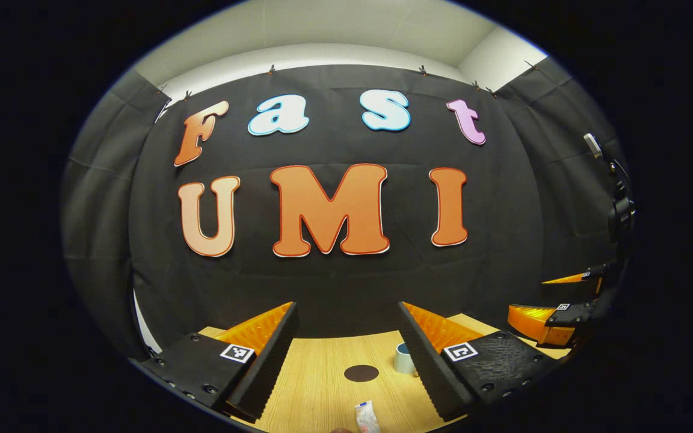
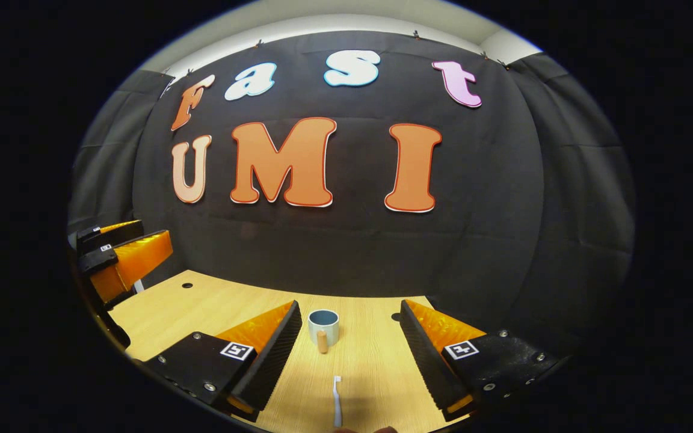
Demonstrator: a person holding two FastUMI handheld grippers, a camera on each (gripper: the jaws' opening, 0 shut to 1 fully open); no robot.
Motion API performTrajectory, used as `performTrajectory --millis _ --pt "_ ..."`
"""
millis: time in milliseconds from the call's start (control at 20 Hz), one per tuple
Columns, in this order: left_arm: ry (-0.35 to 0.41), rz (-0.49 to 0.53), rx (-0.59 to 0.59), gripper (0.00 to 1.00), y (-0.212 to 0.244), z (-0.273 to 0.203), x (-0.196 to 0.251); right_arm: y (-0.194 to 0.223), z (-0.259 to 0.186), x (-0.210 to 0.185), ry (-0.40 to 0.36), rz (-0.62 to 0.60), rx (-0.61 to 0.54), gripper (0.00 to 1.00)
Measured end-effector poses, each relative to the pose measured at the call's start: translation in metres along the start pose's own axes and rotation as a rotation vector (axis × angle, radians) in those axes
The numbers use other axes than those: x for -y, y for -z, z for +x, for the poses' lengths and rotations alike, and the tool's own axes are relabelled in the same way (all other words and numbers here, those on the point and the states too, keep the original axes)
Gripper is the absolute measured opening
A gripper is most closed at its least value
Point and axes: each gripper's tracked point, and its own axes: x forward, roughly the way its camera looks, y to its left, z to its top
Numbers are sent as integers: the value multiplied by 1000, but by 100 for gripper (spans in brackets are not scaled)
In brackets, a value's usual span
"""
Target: Put the toothbrush and toothpaste on the desktop into the cup, then pick up the cup and place it on the coaster on the desktop.
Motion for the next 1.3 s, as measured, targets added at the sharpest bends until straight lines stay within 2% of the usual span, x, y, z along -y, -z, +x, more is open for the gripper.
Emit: performTrajectory --millis 300,700,950,1300 --pt "-20 20 2 98 -2 -7 -9 33 6 -4 -3 -19 -106 99" --pt "-87 51 -9 98 -3 -20 -35 98 24 -21 -61 -23 -295 99" --pt "-133 69 -36 99 6 -27 -48 159 29 -28 -83 -19 -488 99" --pt "-179 80 -102 99 24 -36 -61 236 25 -31 -103 -25 -765 91"
